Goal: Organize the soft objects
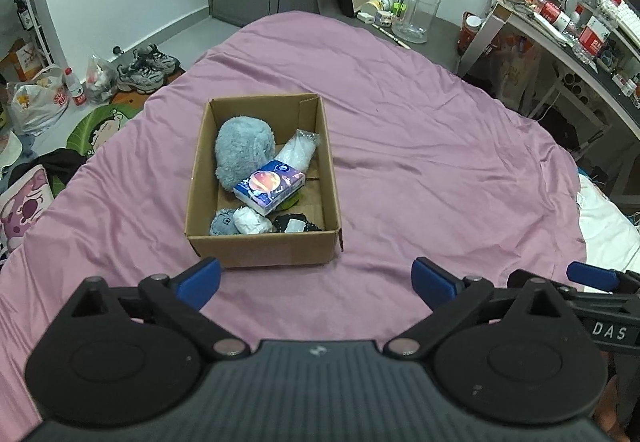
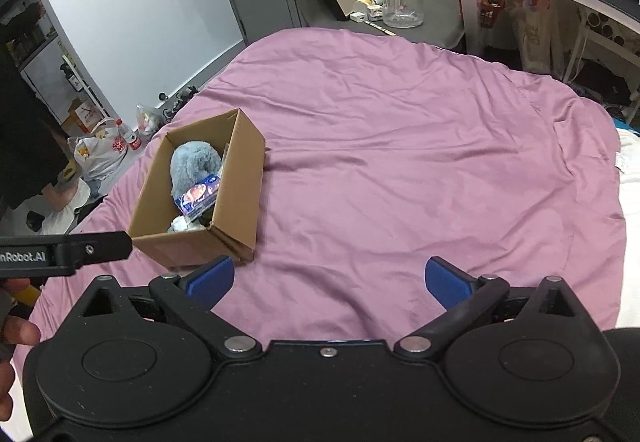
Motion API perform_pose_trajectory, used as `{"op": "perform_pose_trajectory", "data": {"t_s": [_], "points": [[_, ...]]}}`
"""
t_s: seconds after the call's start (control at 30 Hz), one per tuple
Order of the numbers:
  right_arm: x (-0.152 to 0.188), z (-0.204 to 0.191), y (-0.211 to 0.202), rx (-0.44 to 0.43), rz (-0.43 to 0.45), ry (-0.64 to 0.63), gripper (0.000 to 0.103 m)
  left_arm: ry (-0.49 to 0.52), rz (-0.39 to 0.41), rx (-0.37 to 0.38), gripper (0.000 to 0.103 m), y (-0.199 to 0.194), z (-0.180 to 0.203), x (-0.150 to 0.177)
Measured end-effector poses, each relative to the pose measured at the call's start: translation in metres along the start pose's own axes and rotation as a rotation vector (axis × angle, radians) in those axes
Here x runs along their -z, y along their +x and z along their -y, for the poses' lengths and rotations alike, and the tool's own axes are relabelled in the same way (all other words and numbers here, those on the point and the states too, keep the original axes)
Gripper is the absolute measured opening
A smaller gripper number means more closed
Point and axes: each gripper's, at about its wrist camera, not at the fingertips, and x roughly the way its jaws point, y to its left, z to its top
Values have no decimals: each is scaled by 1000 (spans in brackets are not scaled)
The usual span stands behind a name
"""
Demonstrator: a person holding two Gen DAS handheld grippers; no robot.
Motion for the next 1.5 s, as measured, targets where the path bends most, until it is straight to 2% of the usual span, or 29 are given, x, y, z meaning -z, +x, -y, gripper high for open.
{"op": "perform_pose_trajectory", "data": {"t_s": [0.4,0.9,1.17,1.27,1.5], "points": [[16,20,-26,57,20,17,103,25,76,7,102,-30,22,9],[15,34,-64,187,148,34,103,43,168,43,102,-55,34,7],[12,35,-72,200,198,53,103,36,243,47,102,-68,25,3],[11,33,-79,222,242,50,103,47,279,45,102,-74,21,2],[13,22,-89,235,283,13,103,90,341,26,102,-85,22,4]]}}
